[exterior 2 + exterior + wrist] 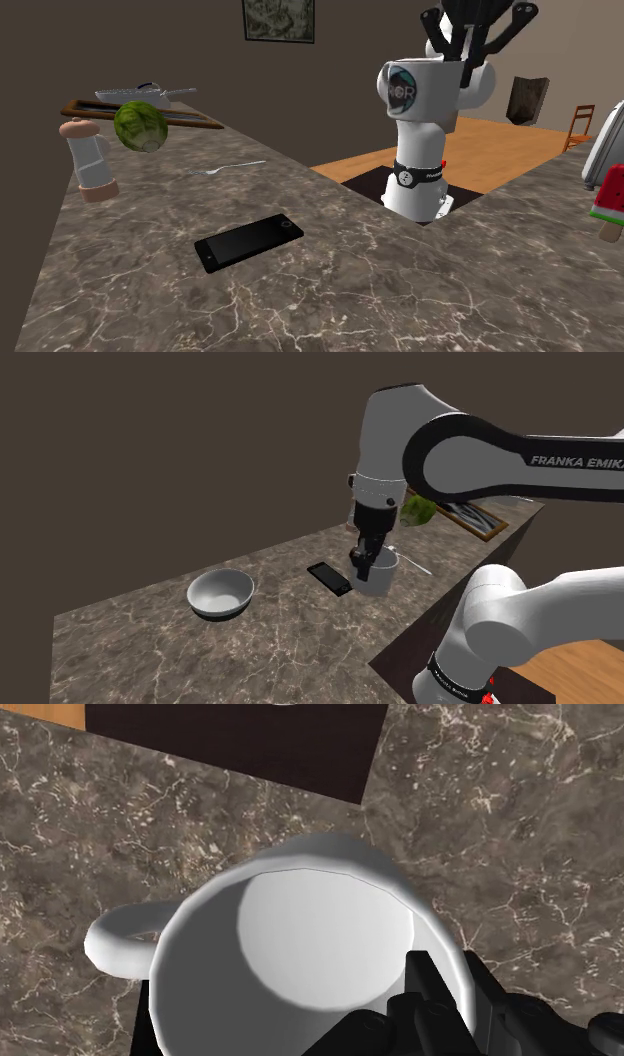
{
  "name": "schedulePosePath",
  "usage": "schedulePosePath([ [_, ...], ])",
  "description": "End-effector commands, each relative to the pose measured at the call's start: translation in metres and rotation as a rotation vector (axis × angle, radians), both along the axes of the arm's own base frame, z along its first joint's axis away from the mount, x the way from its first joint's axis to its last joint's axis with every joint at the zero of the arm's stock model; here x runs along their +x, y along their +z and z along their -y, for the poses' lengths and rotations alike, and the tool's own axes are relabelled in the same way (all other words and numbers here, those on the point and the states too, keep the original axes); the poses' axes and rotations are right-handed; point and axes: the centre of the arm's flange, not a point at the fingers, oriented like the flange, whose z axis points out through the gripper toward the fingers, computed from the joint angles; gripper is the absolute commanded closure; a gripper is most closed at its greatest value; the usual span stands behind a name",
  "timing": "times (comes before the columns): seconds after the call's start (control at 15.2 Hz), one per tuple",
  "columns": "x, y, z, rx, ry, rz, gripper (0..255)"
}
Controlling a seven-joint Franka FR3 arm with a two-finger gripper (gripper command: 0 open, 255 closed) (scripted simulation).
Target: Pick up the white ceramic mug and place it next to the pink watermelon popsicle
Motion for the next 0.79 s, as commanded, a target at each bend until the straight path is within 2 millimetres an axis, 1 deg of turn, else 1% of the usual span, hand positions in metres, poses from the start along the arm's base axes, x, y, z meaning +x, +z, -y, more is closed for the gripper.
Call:
schedulePosePath([
  [0.0,-0.005,-0.003,-0.025,0.001,-0.001,-0.001,255],
  [0.73,-0.044,-0.003,-0.165,0.001,-0.001,-0.001,255],
])
